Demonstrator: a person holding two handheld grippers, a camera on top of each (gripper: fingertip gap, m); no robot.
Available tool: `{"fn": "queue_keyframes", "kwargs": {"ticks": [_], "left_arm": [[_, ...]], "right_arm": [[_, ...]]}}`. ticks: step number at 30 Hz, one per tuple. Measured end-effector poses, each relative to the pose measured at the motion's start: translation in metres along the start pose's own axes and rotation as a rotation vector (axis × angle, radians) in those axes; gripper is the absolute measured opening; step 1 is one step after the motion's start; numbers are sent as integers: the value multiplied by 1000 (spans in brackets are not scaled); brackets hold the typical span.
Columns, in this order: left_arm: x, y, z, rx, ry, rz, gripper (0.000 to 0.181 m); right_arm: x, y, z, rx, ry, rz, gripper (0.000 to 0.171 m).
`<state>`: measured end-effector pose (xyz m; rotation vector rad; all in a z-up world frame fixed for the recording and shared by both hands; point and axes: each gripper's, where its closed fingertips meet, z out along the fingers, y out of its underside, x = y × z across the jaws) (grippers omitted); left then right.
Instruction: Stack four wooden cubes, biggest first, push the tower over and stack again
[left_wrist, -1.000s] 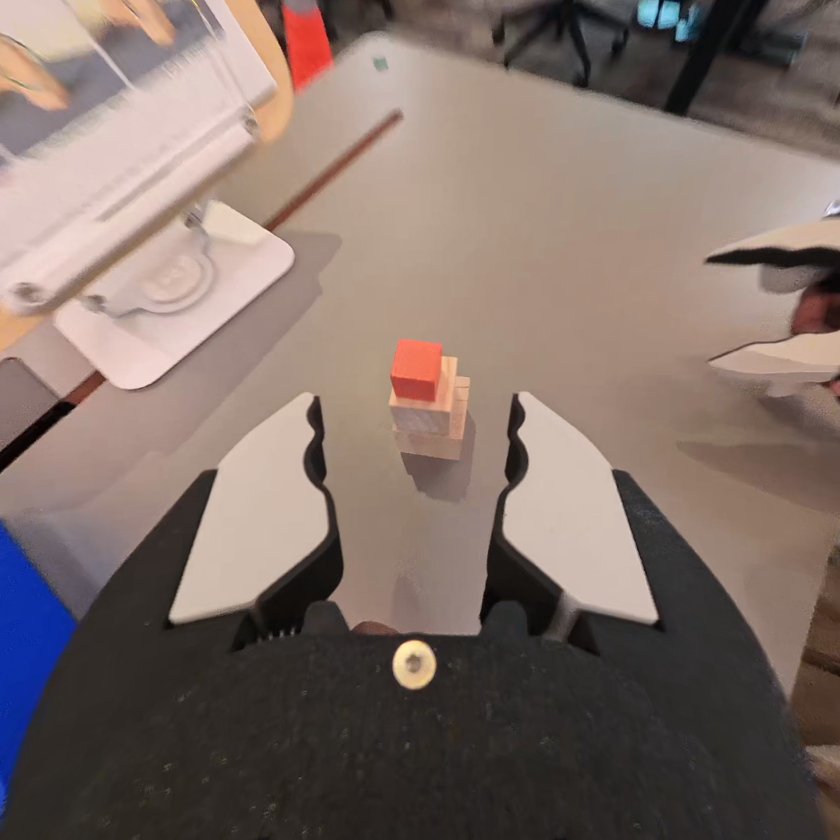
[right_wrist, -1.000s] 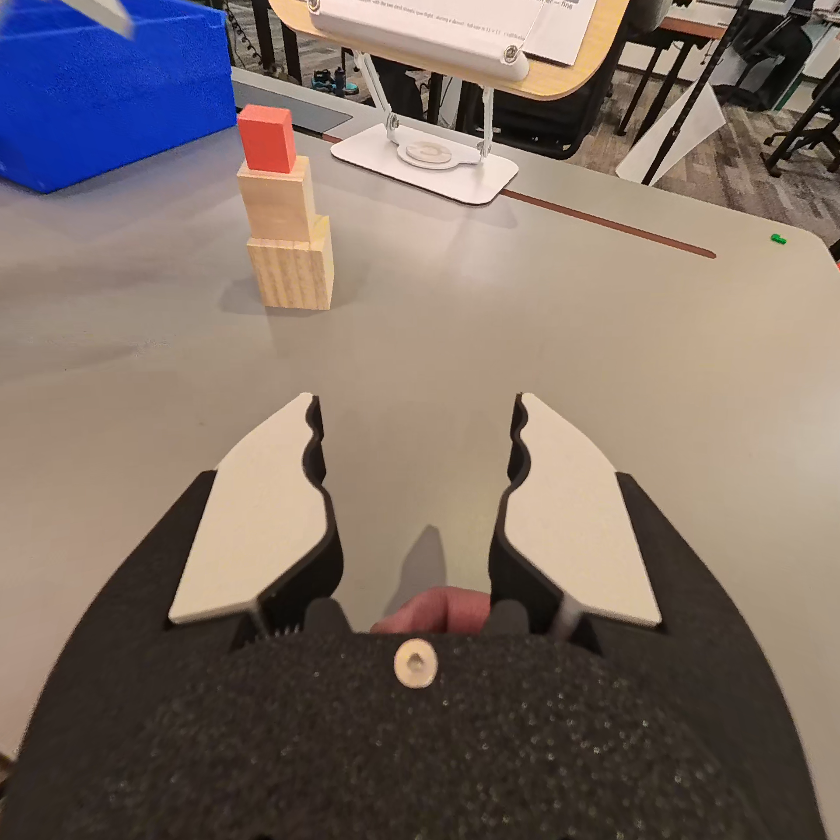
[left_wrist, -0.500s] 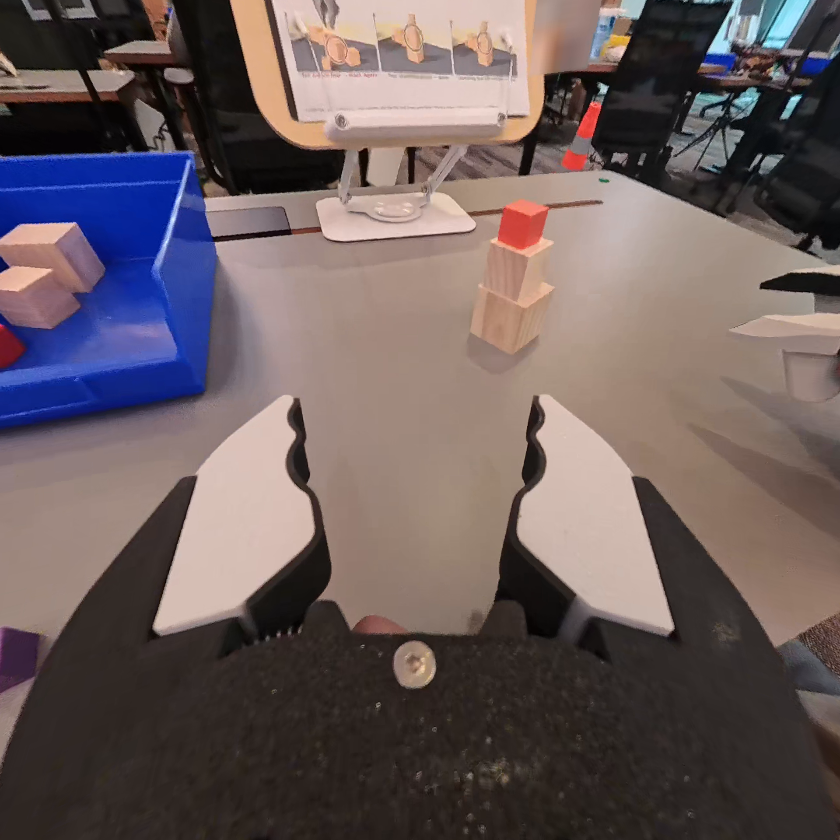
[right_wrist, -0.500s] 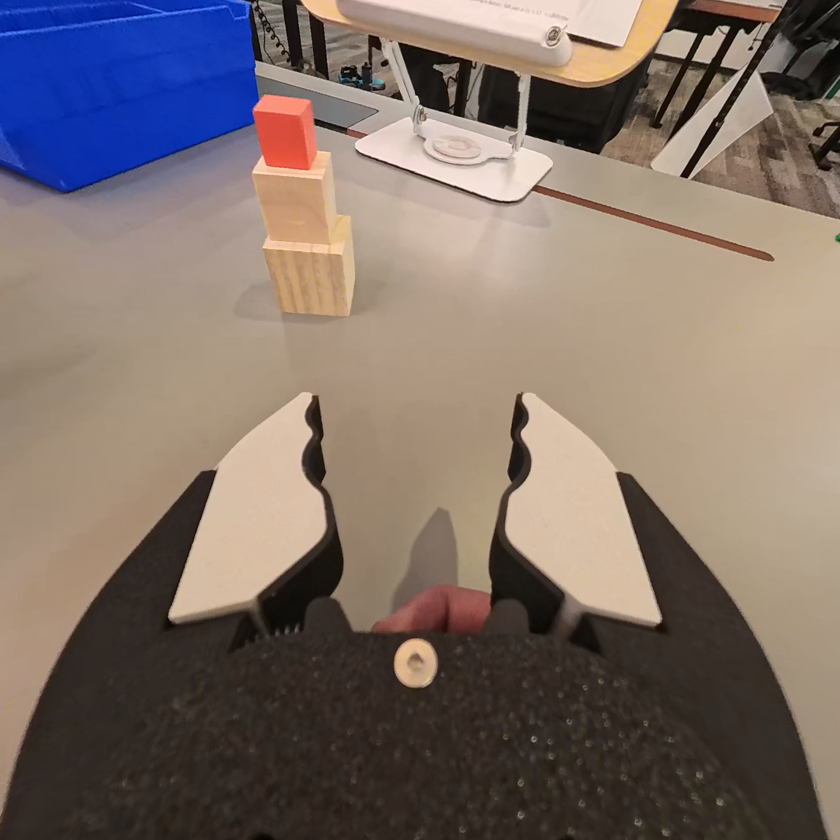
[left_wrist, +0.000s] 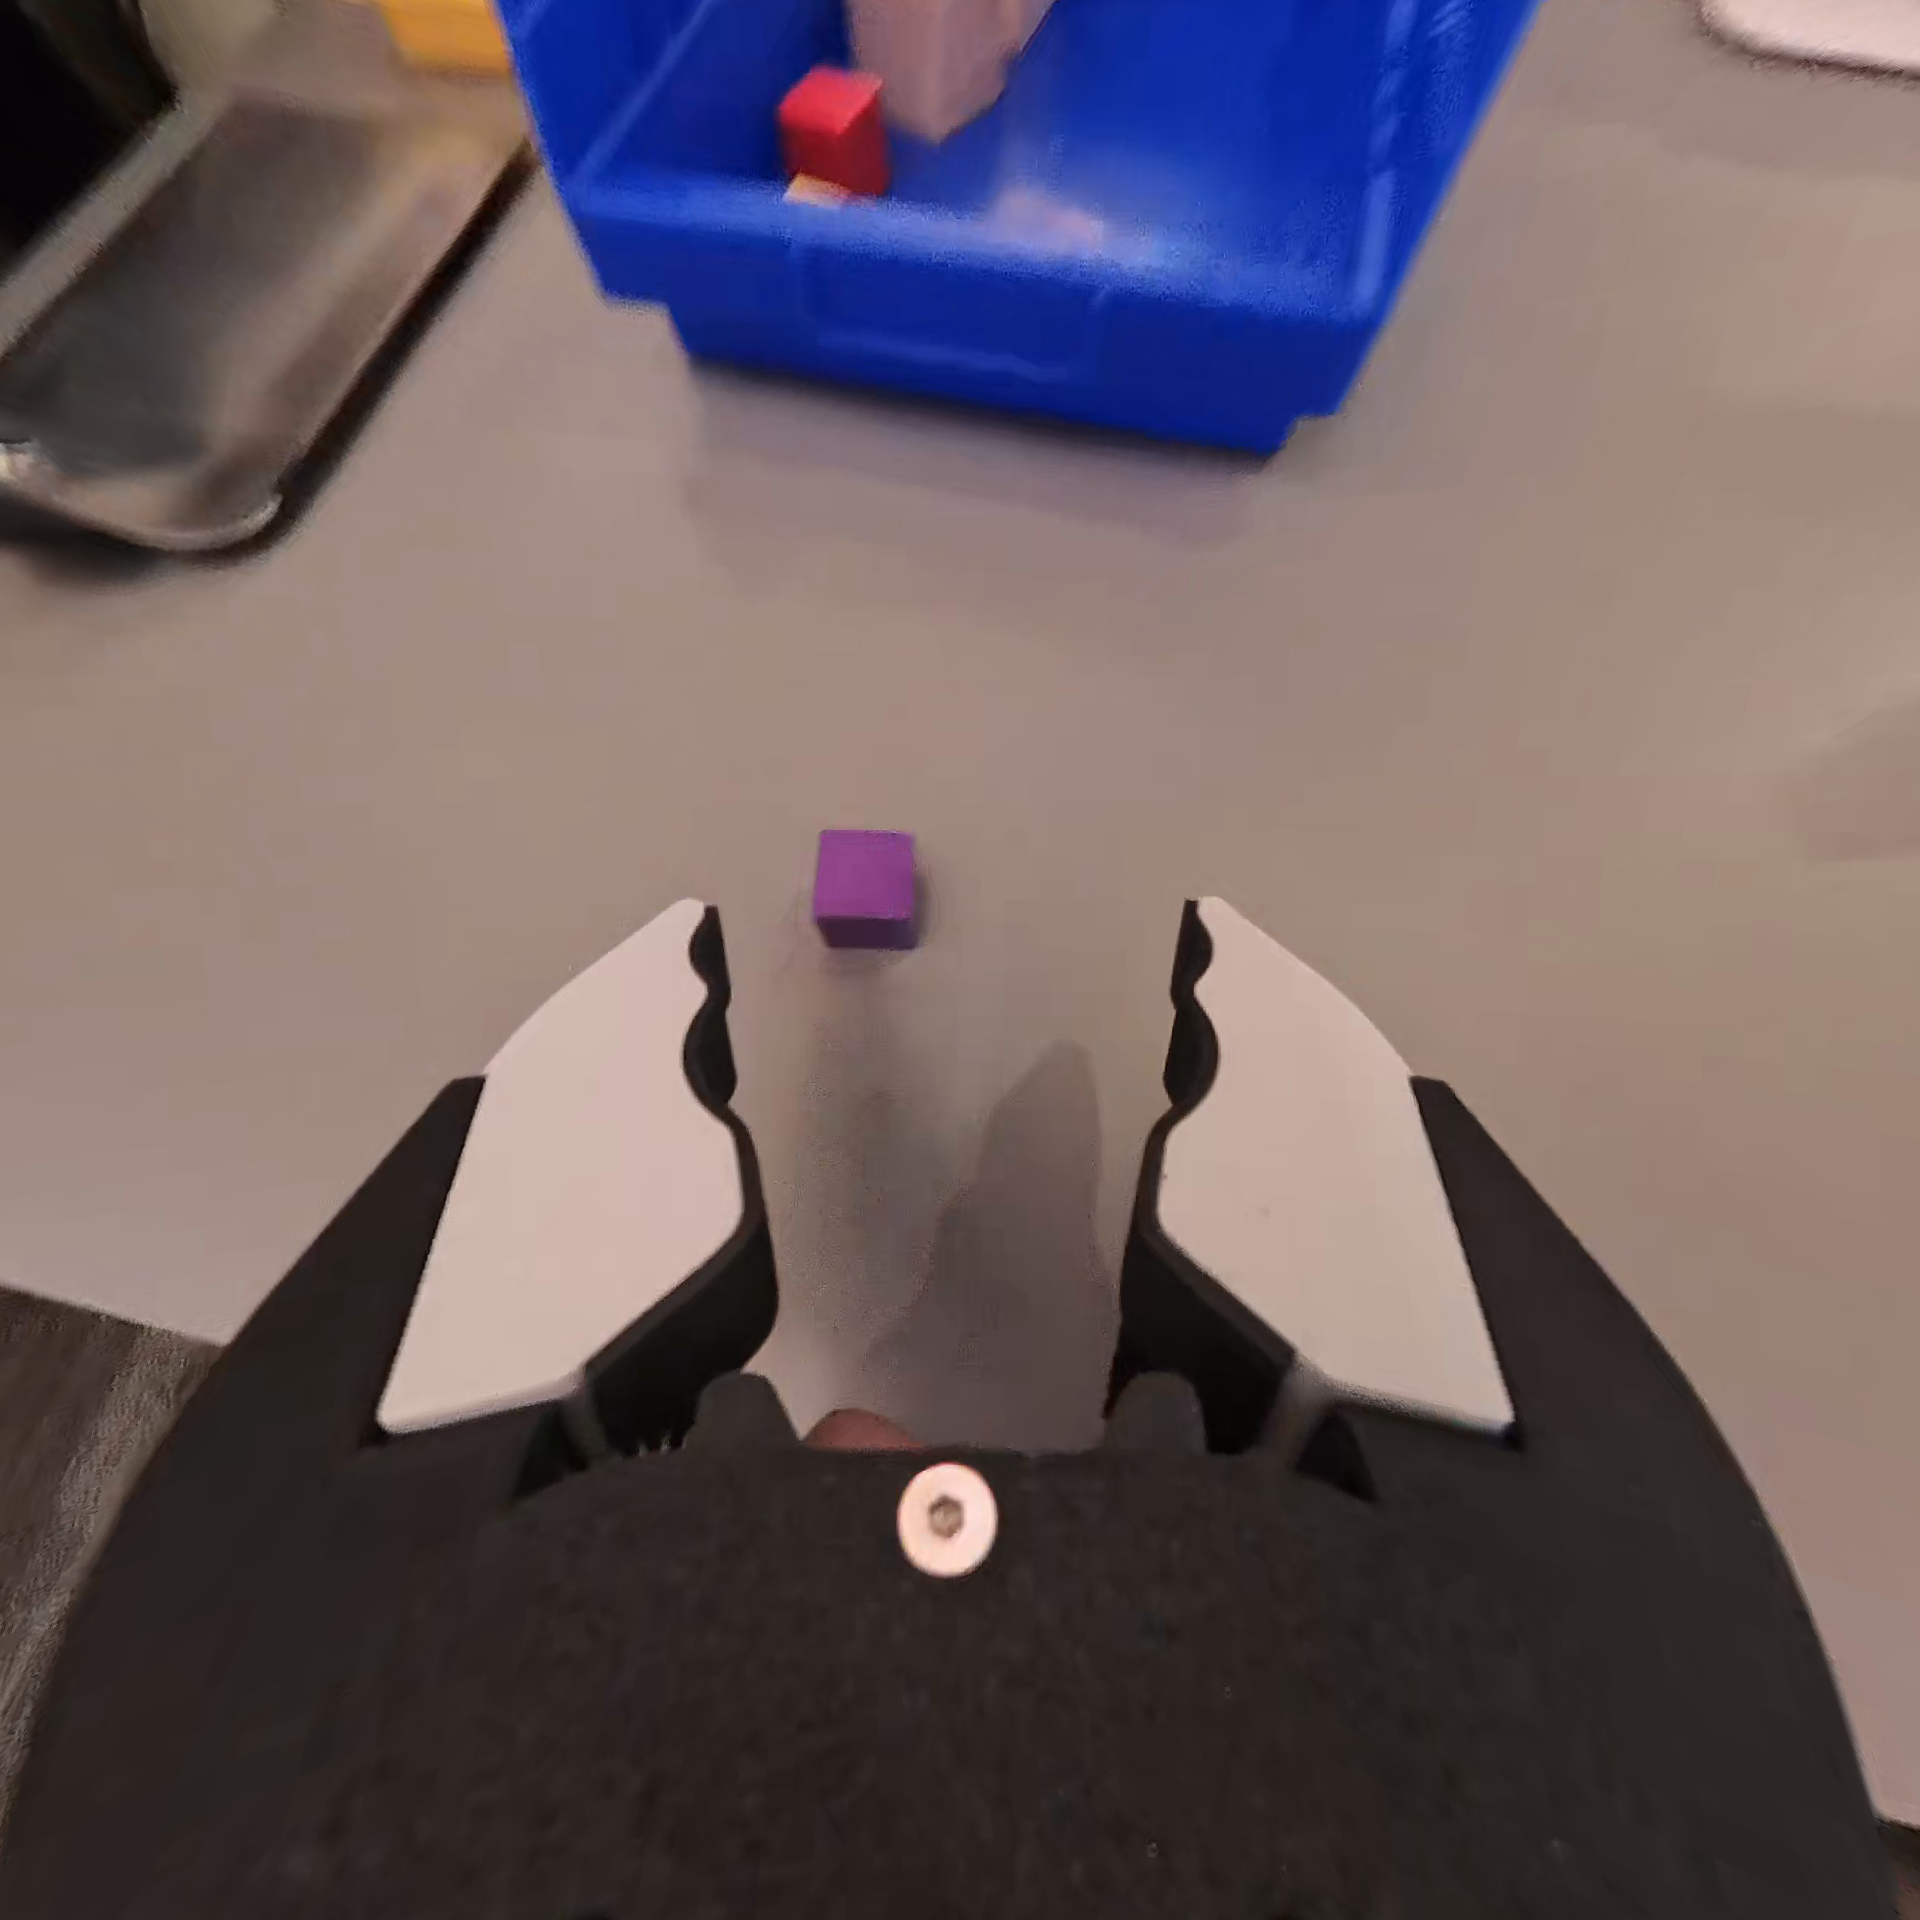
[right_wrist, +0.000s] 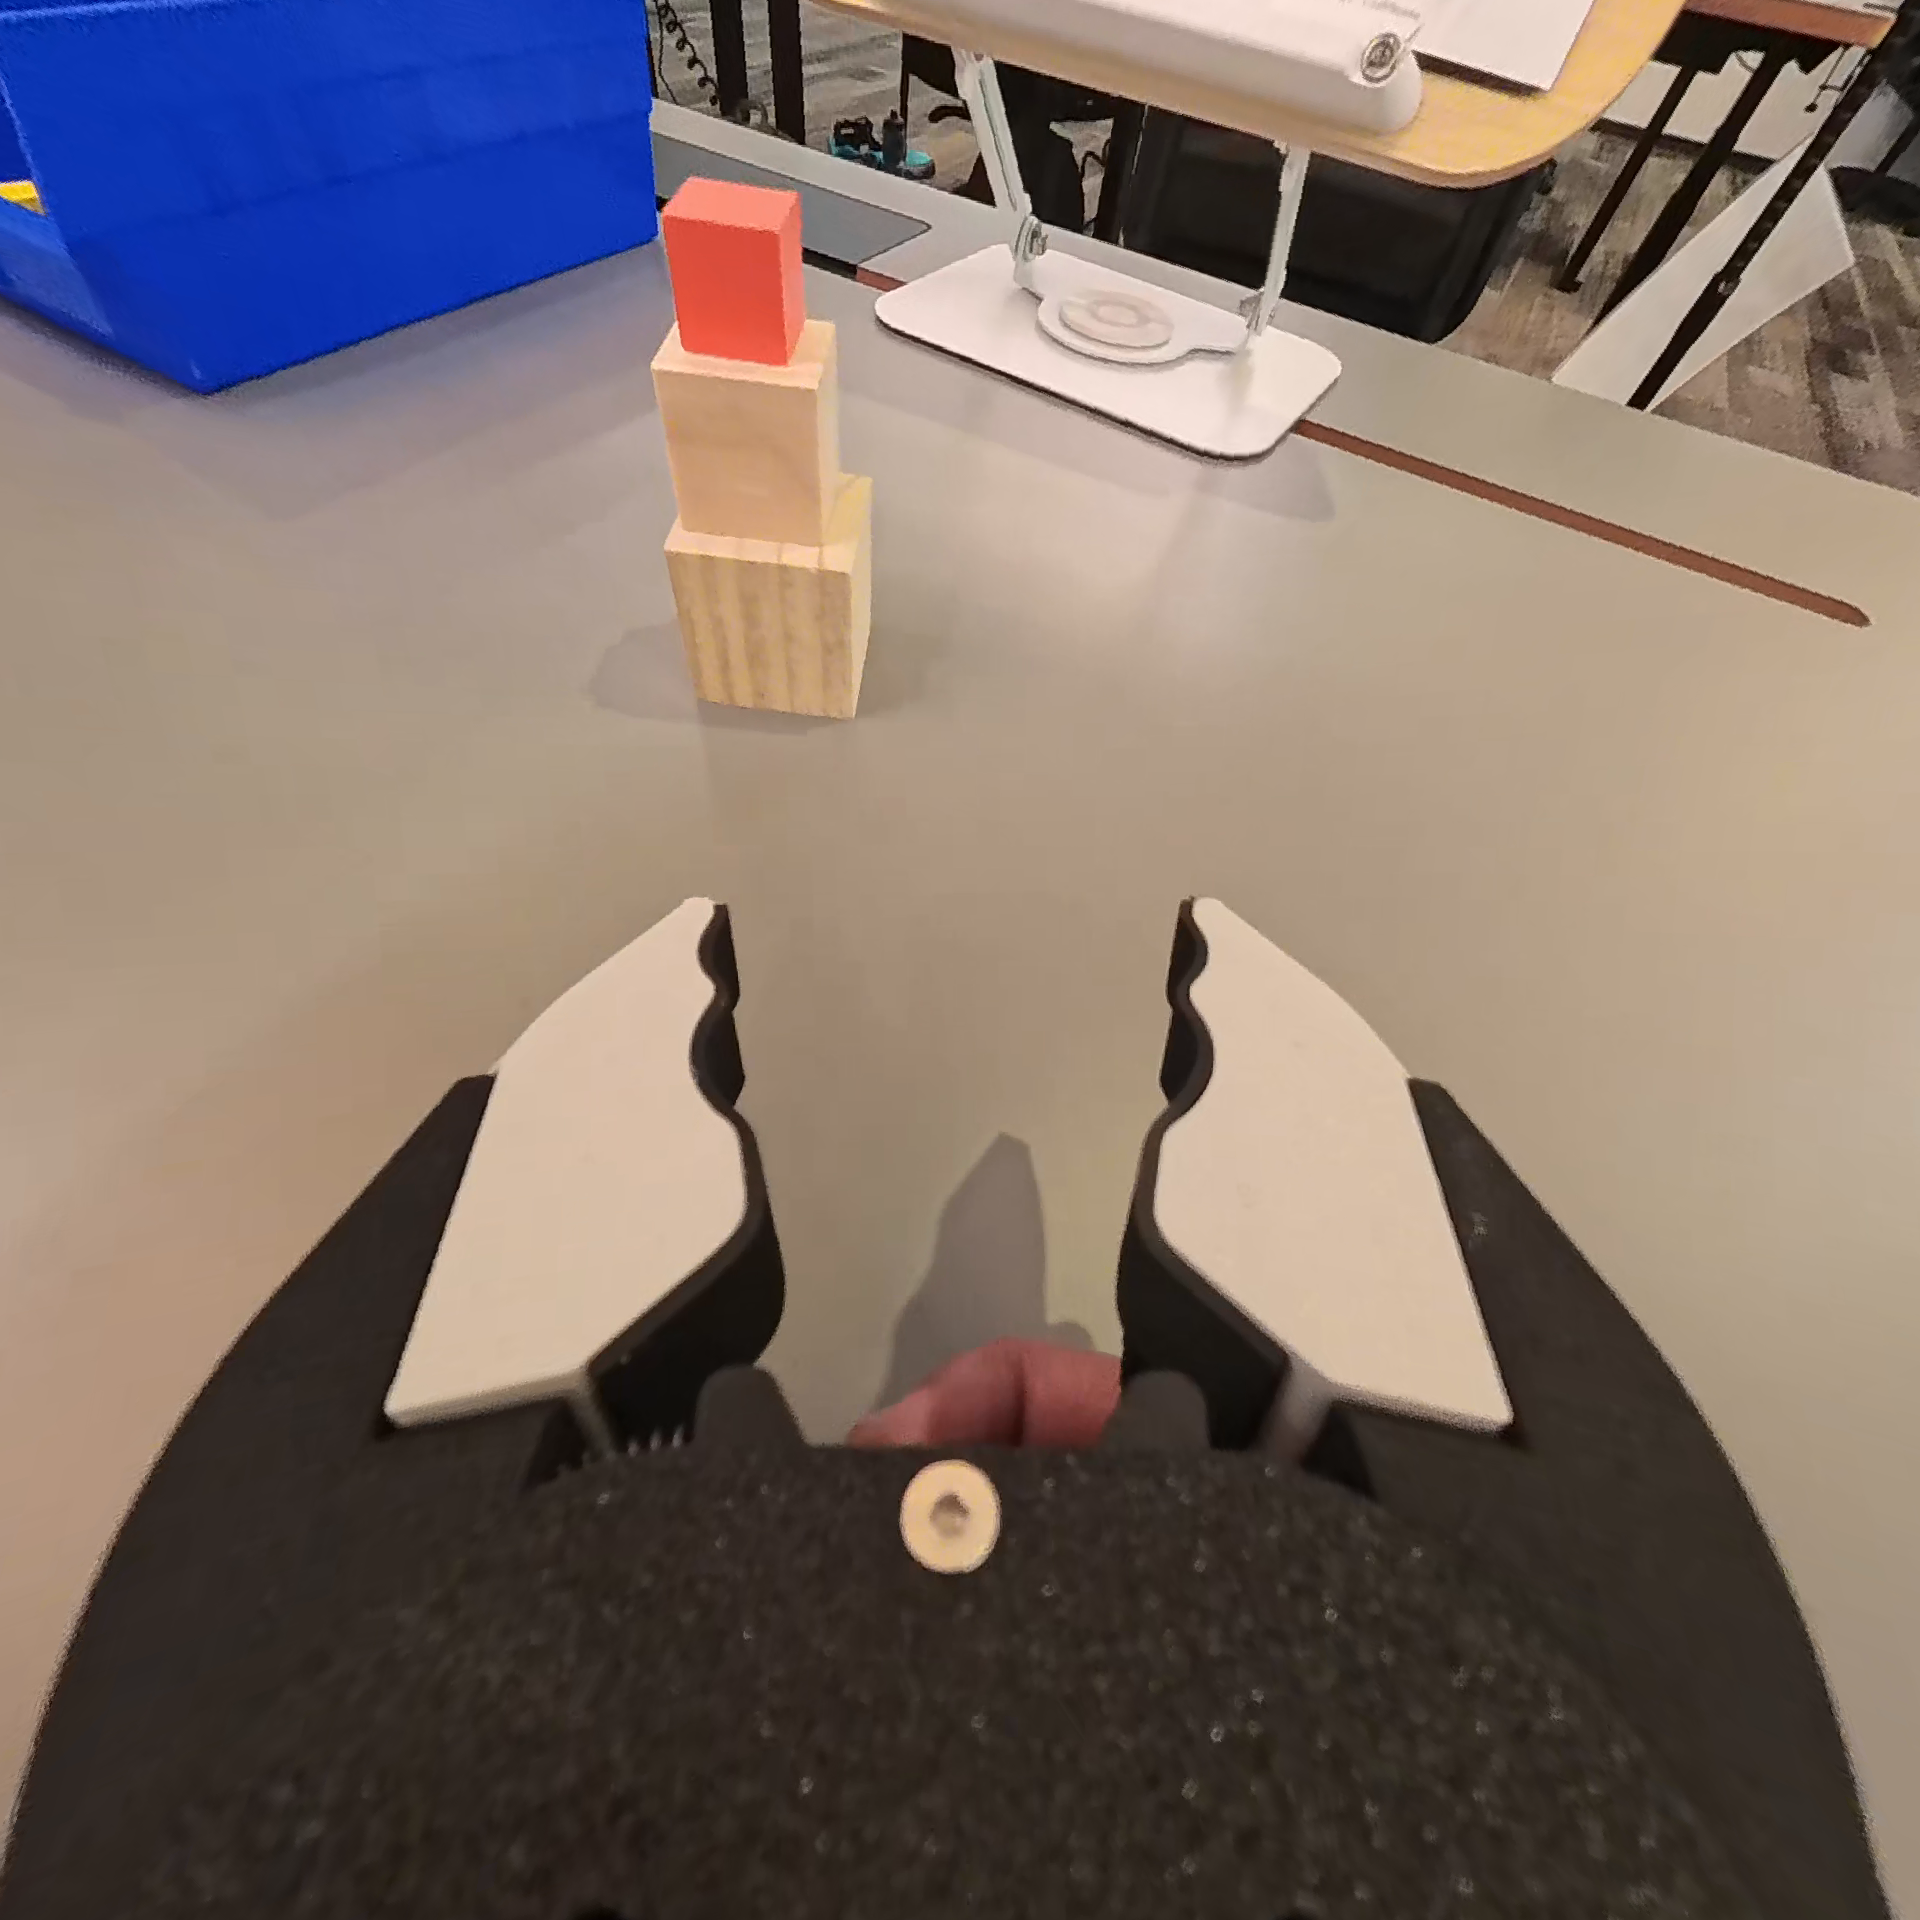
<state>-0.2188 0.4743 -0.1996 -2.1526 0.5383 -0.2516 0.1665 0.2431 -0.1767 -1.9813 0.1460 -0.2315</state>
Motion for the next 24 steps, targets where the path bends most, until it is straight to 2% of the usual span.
{"fn": "queue_keyframes", "kwargs": {"ticks": [9, 12, 13, 14, 19, 24], "left_arm": [[-18, 15, 37, -149, -30, -47, 71], [-20, 16, 40, -169, -23, -50, 53], [-19, 16, 41, -165, -13, -40, 30], [-17, 15, 41, -162, 0, -32, 22], [-12, 12, 43, -149, 13, 21, 22], [13, -12, 30, -34, 71, 69, 22]], "right_arm": [[7, -1, 2, -1, 7, 3, 79], [11, 0, 2, -2, 14, 14, 79], [12, 0, 1, 0, 16, 14, 79], [13, 0, 1, 1, 17, 15, 78], [12, -1, 1, 2, 18, 14, 78], [12, -1, -2, 2, 26, 11, 78]]}}
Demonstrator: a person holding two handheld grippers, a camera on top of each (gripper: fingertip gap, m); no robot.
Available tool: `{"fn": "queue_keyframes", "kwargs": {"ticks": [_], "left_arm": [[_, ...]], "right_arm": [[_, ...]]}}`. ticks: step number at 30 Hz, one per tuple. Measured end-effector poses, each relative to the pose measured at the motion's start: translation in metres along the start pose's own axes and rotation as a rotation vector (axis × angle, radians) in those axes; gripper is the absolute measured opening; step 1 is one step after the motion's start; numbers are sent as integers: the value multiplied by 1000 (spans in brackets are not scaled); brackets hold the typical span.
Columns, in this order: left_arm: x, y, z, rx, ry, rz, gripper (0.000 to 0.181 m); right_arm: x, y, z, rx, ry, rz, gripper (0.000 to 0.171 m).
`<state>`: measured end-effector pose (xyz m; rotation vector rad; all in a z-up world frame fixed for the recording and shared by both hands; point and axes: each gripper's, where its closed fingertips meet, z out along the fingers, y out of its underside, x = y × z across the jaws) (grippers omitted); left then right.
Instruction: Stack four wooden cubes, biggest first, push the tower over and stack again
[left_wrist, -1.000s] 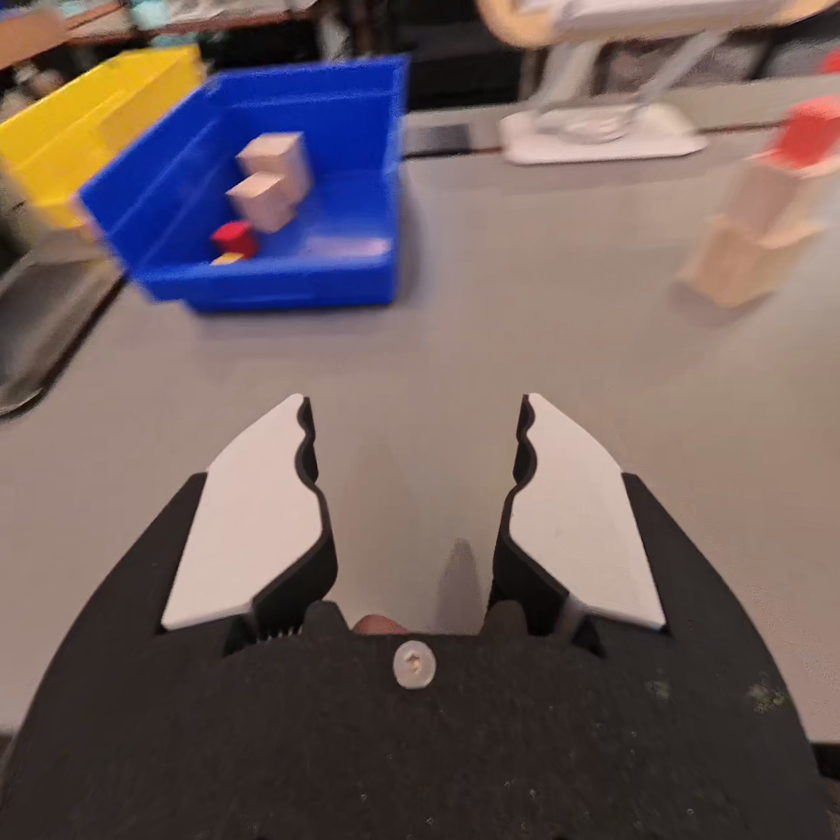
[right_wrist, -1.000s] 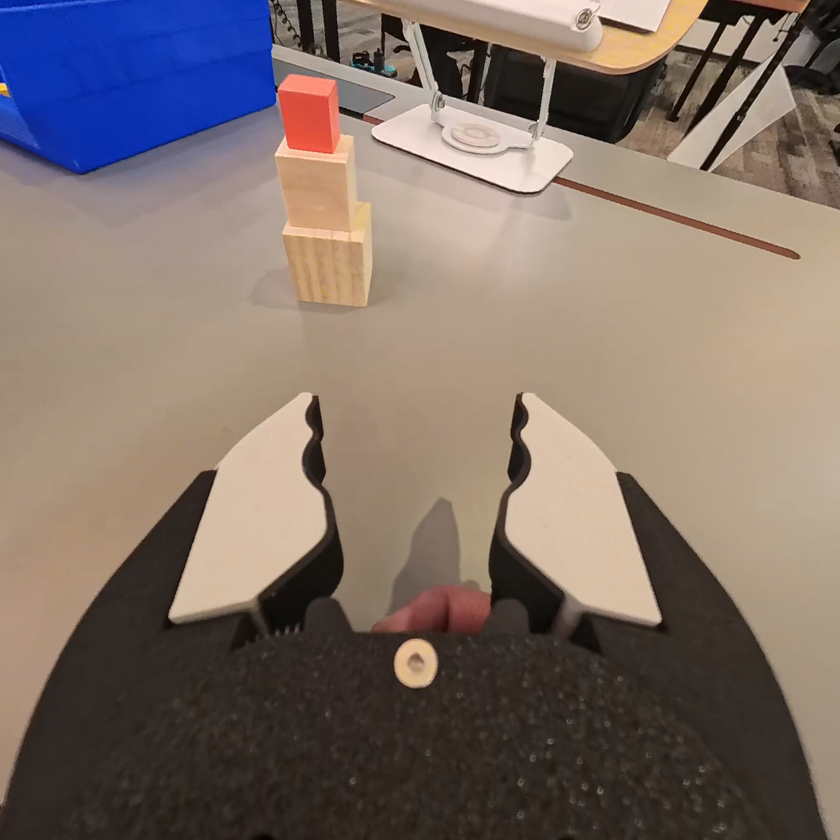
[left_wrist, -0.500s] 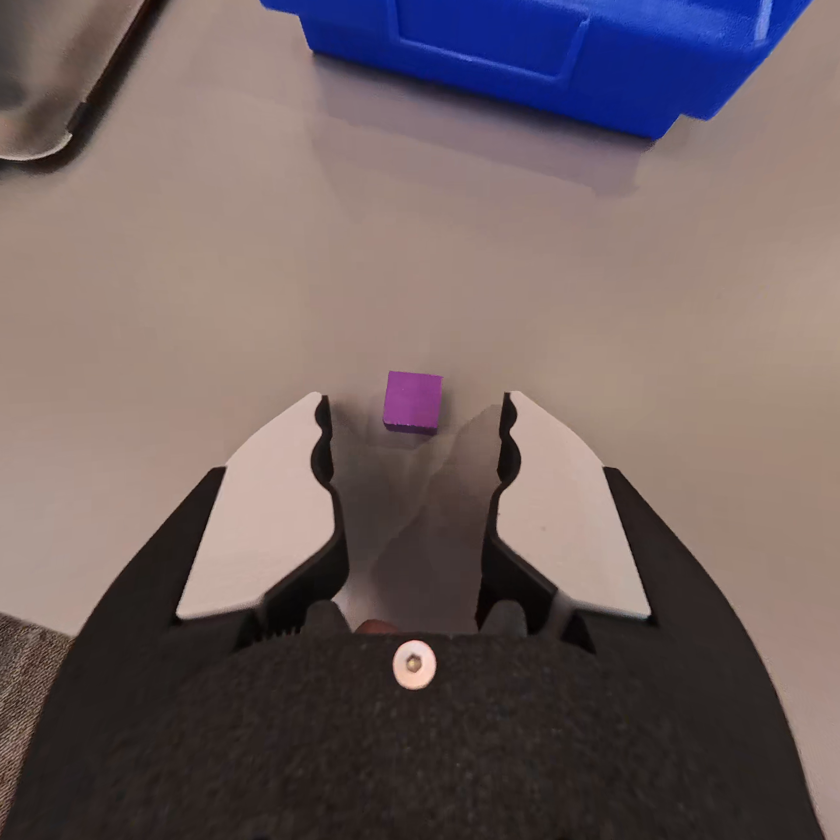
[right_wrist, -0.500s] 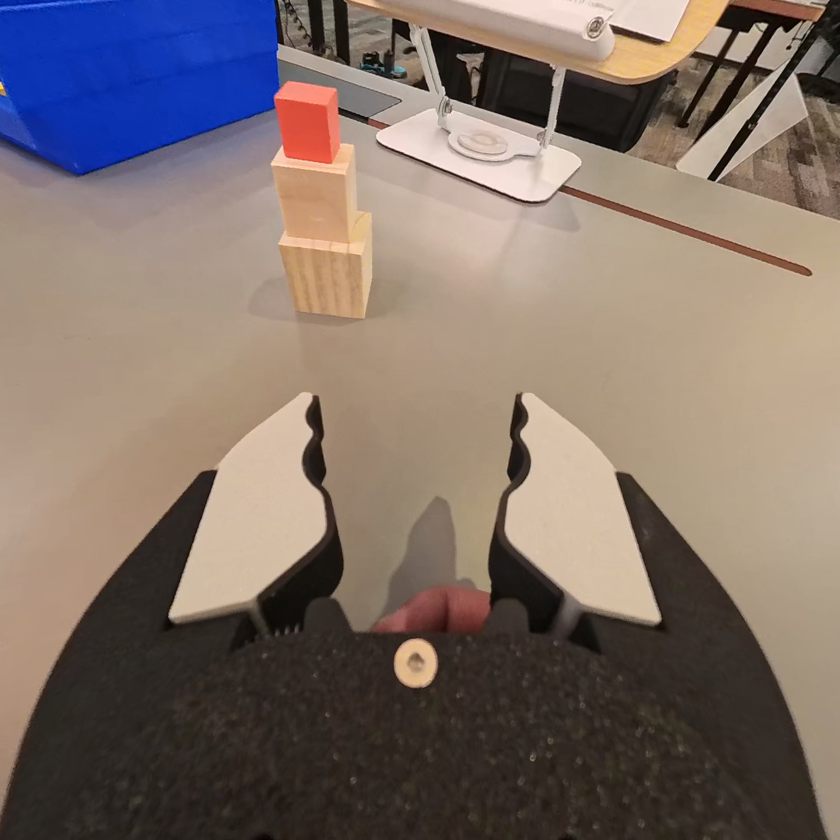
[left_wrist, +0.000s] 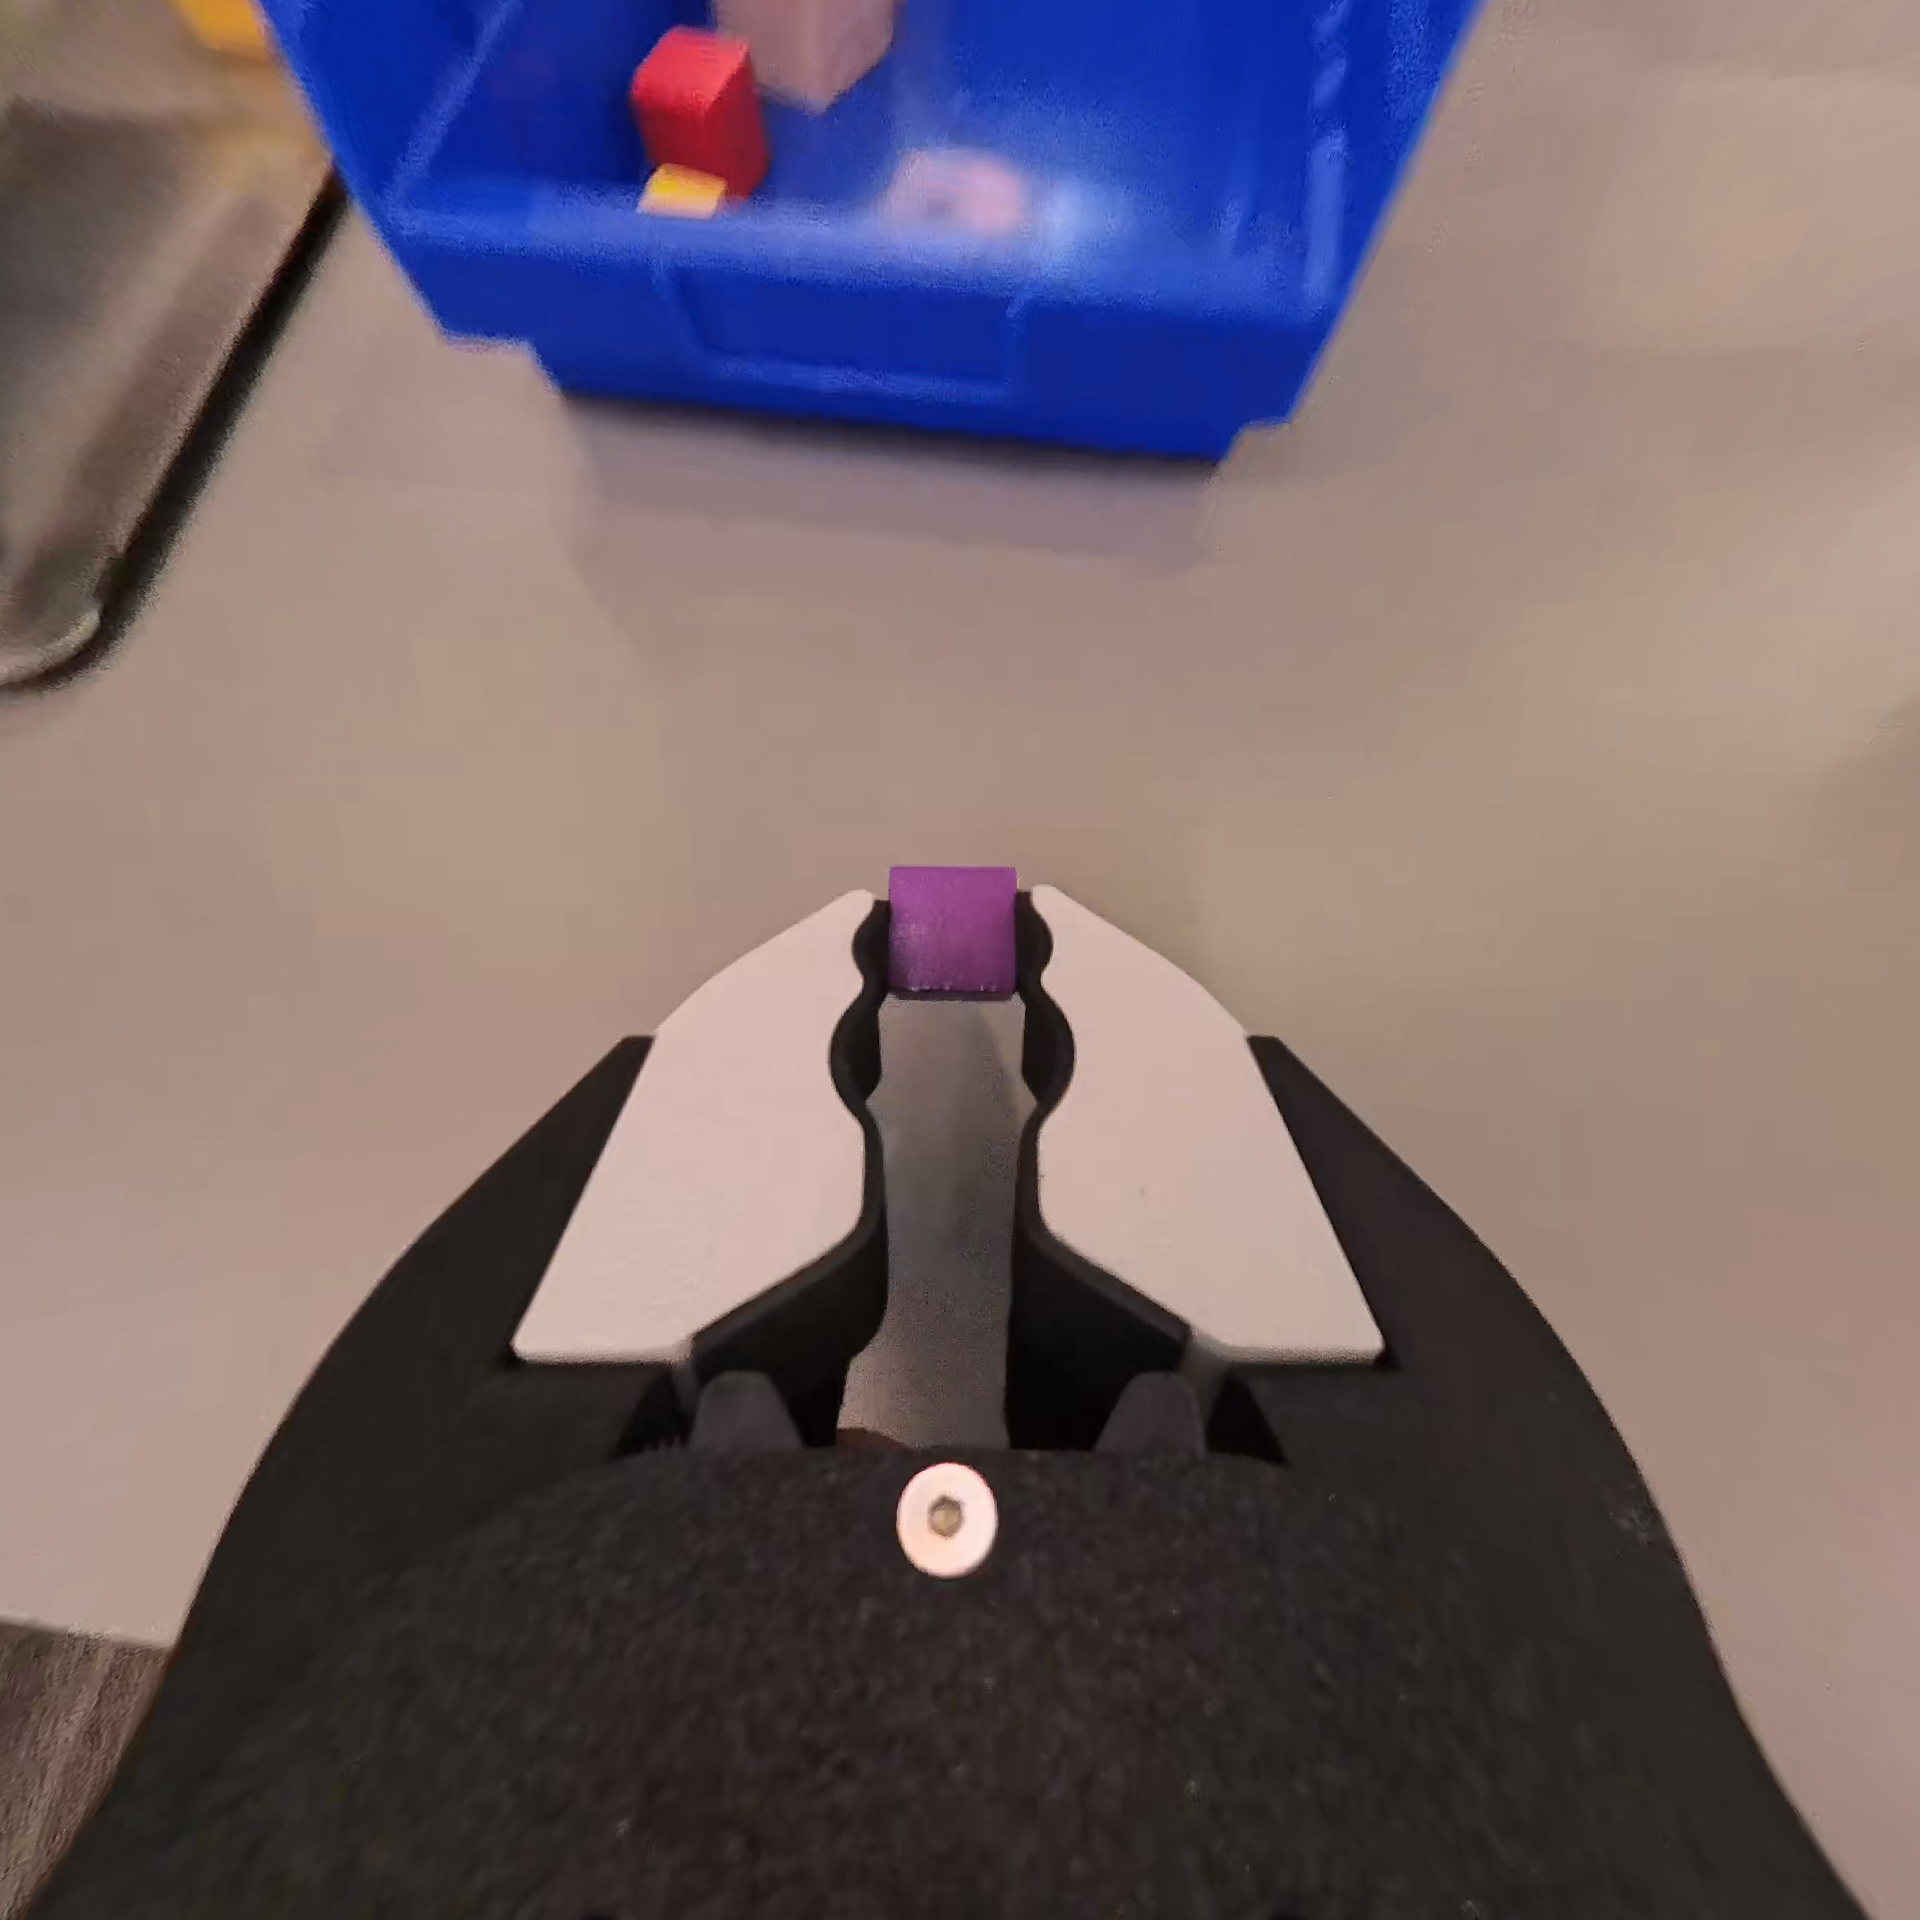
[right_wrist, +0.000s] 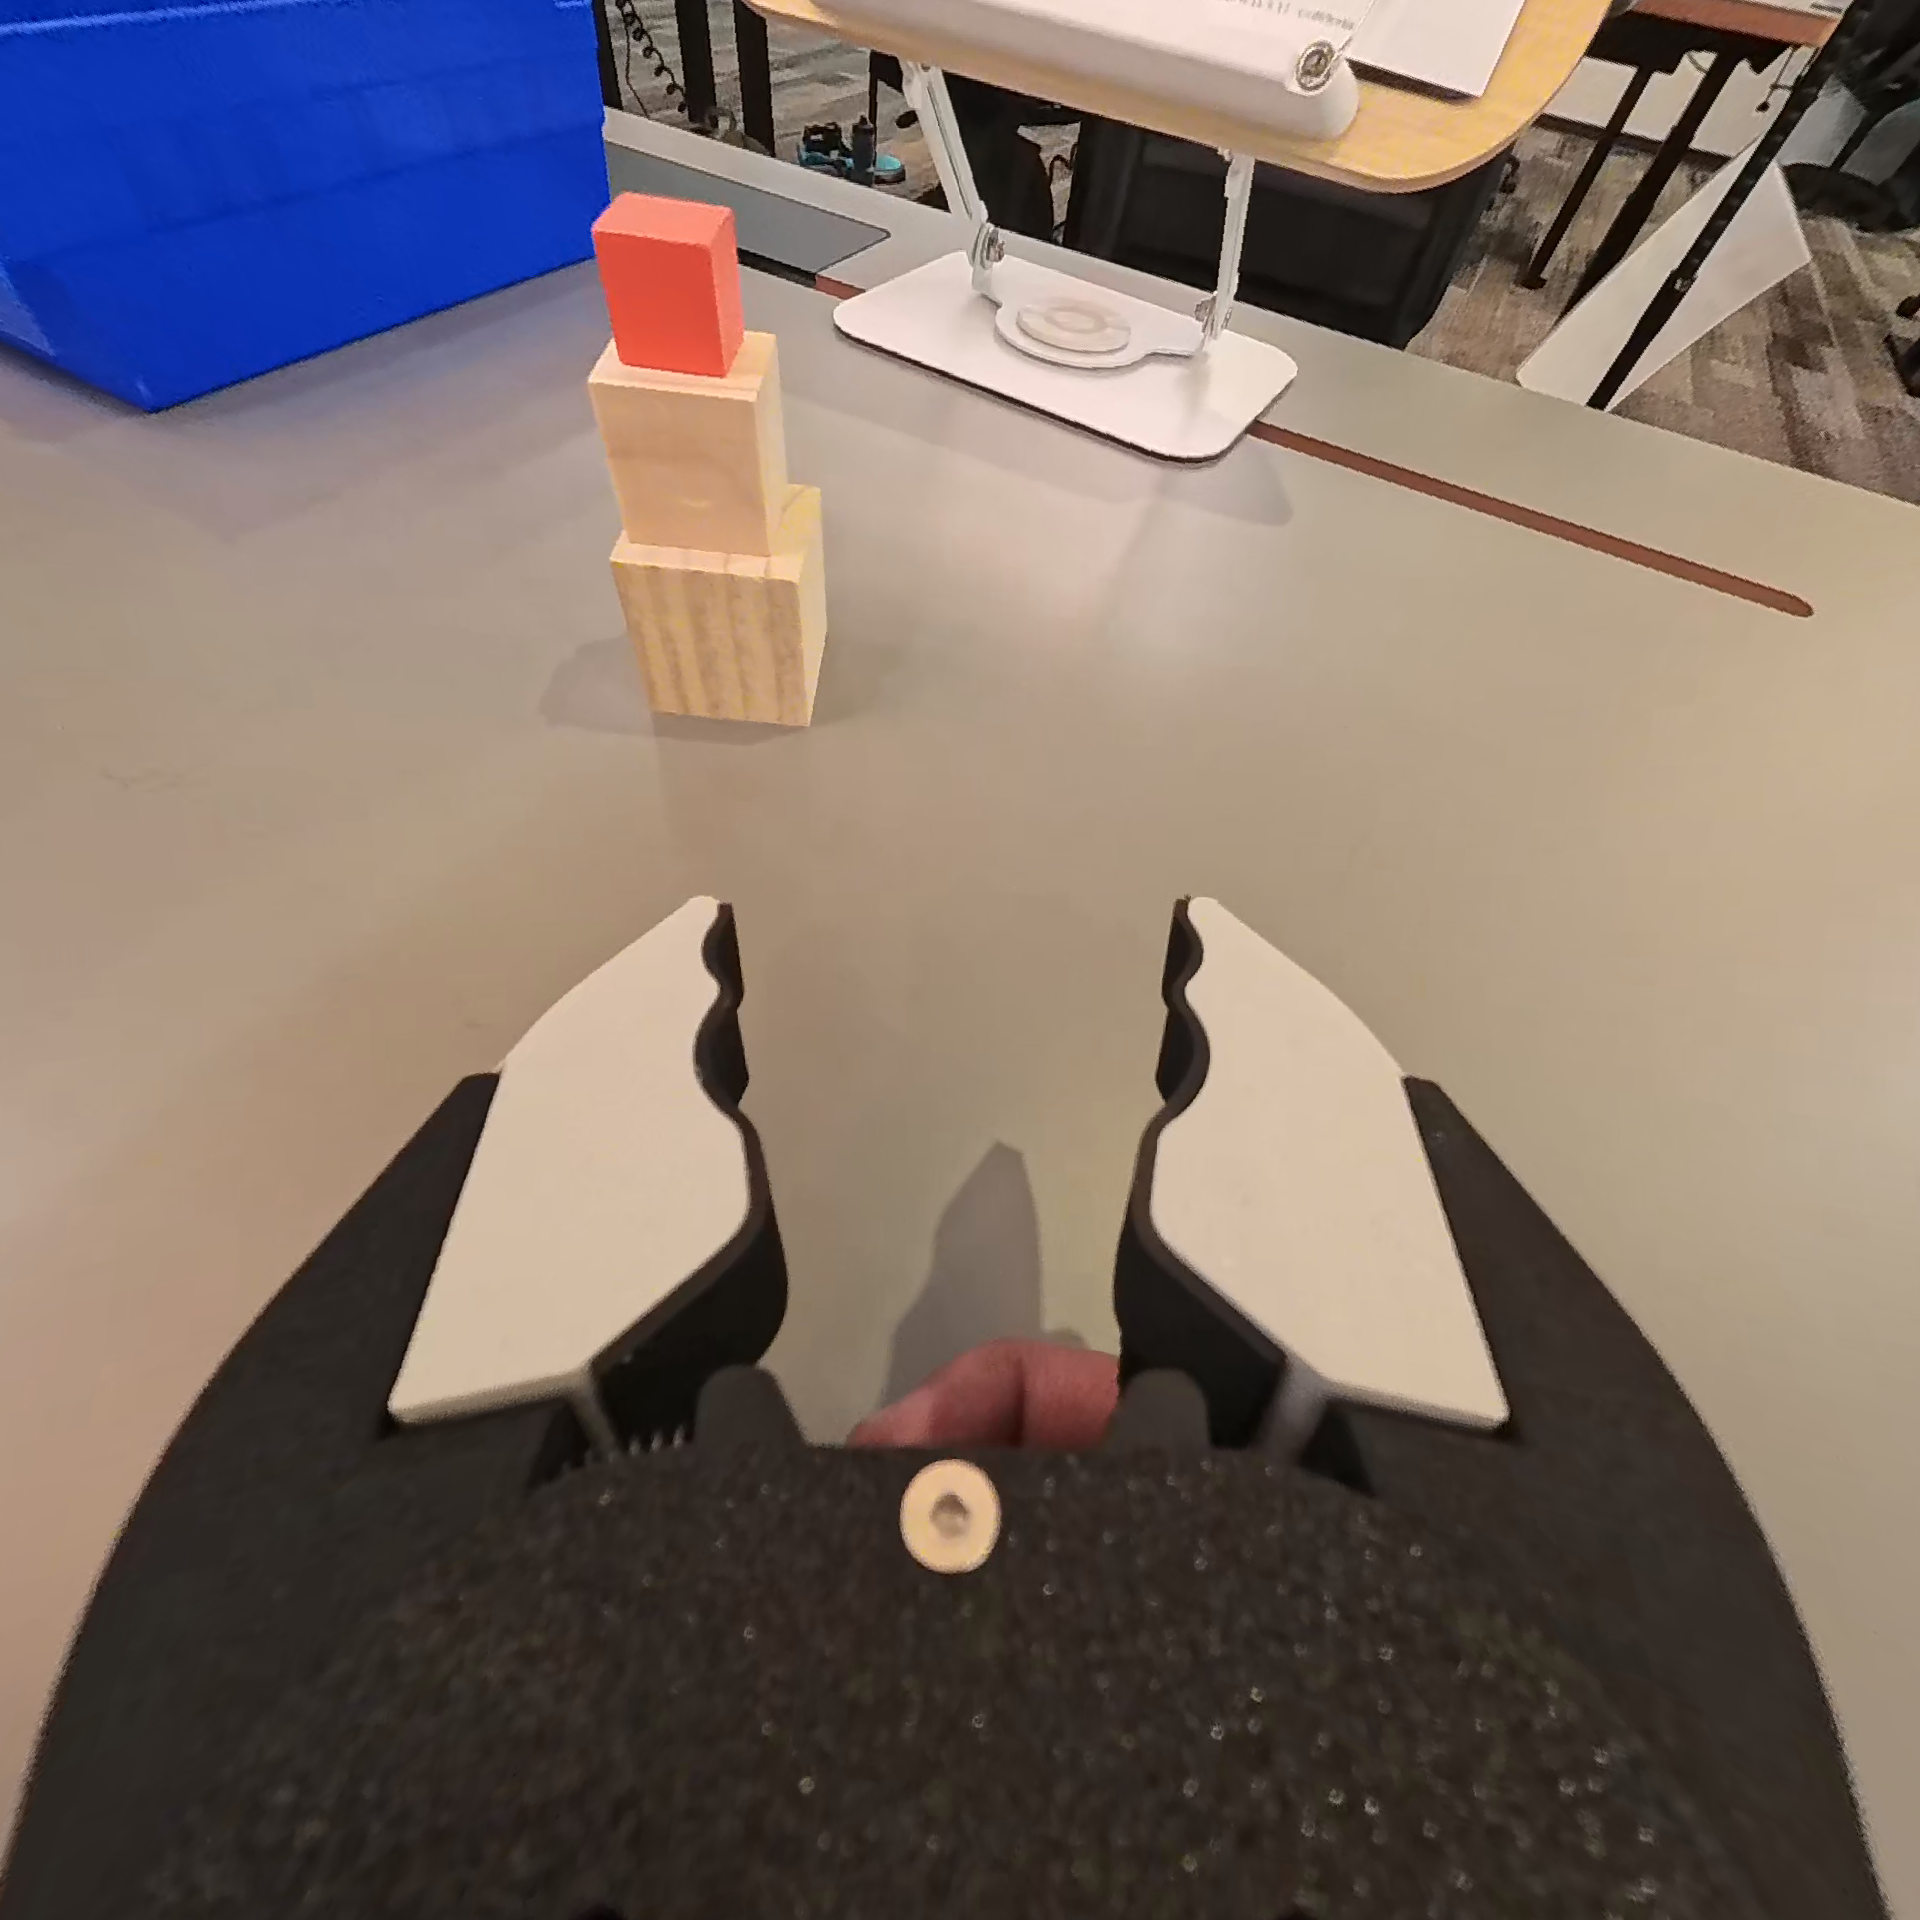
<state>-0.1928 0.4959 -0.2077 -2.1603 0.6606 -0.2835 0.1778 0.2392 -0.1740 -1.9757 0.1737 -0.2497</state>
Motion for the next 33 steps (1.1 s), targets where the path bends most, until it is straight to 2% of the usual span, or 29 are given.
{"fn": "queue_keyframes", "kwargs": {"ticks": [8, 12, 16, 20, 22, 25, 28, 33], "left_arm": [[57, -55, -34, 262, 93, 195, 22], [87, -60, -37, 288, 181, 229, 22], [137, -76, -37, 285, 387, 310, 22], [211, -107, -41, 231, 661, 494, 22], [245, -119, -38, 163, 785, 646, 22], [279, -143, -20, 75, 861, 814, 22], [309, -157, -9, -14, 948, 894, 22], [334, -150, 12, -171, 984, 954, 22]], "right_arm": [[3, 7, -4, 4, 16, 22, 75], [1, 7, -7, 1, 26, 20, 75], [-1, 7, -12, -3, 36, 10, 76], [1, 5, -19, 5, 46, 10, 76], [2, 4, -23, 10, 51, 13, 76], [3, 4, -28, 12, 58, 13, 76], [4, 7, -33, 7, 65, 15, 76], [6, 9, -37, 12, 72, 30, 76]]}}
